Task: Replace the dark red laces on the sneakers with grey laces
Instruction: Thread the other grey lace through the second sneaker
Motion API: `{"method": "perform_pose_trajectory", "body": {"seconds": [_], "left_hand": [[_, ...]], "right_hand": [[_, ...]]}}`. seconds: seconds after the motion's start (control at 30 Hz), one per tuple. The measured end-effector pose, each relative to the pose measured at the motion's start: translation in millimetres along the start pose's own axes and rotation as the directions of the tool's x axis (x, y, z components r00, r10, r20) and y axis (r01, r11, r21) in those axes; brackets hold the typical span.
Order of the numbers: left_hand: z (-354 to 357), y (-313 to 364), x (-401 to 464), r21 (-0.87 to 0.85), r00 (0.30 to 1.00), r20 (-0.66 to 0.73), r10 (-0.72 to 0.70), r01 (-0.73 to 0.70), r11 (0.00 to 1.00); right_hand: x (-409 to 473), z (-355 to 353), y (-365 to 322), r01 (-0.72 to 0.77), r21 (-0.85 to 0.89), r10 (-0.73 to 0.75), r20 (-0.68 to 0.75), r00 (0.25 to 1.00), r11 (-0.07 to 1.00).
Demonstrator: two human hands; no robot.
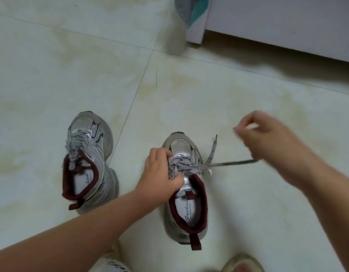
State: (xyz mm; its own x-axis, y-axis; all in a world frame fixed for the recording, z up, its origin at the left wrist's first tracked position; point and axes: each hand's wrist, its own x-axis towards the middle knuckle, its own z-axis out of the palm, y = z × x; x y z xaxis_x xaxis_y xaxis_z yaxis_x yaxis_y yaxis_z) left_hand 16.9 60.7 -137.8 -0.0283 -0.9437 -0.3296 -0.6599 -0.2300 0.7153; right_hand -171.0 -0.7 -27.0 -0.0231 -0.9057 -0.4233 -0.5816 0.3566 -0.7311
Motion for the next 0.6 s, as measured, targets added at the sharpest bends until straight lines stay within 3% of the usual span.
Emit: {"method": "perform_pose_trajectory", "body": {"seconds": [0.03,0.07,0.1,0.13,0.2,0.27,0.3,0.43,0.5,0.6], "left_hand": [[0,0,-1,0.013,1.0,-0.007,0.008,-0.008,1.0],[0,0,-1,0.023,1.0,-0.021,0.016,-0.015,1.0],[0,0,-2,0.031,0.999,-0.035,0.022,-0.021,0.999],[0,0,-2,0.041,0.999,-0.047,0.027,-0.026,0.999],[0,-1,-4,0.069,0.998,-0.06,0.035,-0.031,0.997],[0,0,-8,0.083,0.996,-0.07,0.053,-0.048,0.995],[0,2,-10,0.093,0.994,-0.075,0.078,-0.071,0.993],[1,9,-13,0.204,0.949,-0.074,0.307,-0.287,0.936],[2,8,-9,0.329,0.883,-0.015,0.47,-0.439,0.836],[3,7,-2,0.457,0.809,0.112,0.577,-0.558,0.693]], "right_hand": [[-3,10,7,0.018,-0.33,0.006,0.072,0.997,0.944],[-7,20,15,0.054,-0.591,0.057,0.169,0.984,0.805],[-11,27,20,0.121,-0.73,0.092,0.245,0.965,0.673],[-15,29,22,0.155,-0.762,0.1,0.277,0.956,0.629],[-19,16,18,0.13,-0.65,0.072,0.274,0.959,0.749],[-24,0,8,0.047,-0.347,0.036,0.228,0.973,0.937],[-27,-4,3,0.047,-0.216,0.0,0.213,0.977,0.975],[-24,10,-6,0.132,-0.066,-0.117,0.201,0.973,0.989],[-15,16,-5,0.132,-0.077,-0.118,0.17,0.978,0.988],[-5,20,-4,0.129,-0.088,-0.114,0.16,0.98,0.988]]}}
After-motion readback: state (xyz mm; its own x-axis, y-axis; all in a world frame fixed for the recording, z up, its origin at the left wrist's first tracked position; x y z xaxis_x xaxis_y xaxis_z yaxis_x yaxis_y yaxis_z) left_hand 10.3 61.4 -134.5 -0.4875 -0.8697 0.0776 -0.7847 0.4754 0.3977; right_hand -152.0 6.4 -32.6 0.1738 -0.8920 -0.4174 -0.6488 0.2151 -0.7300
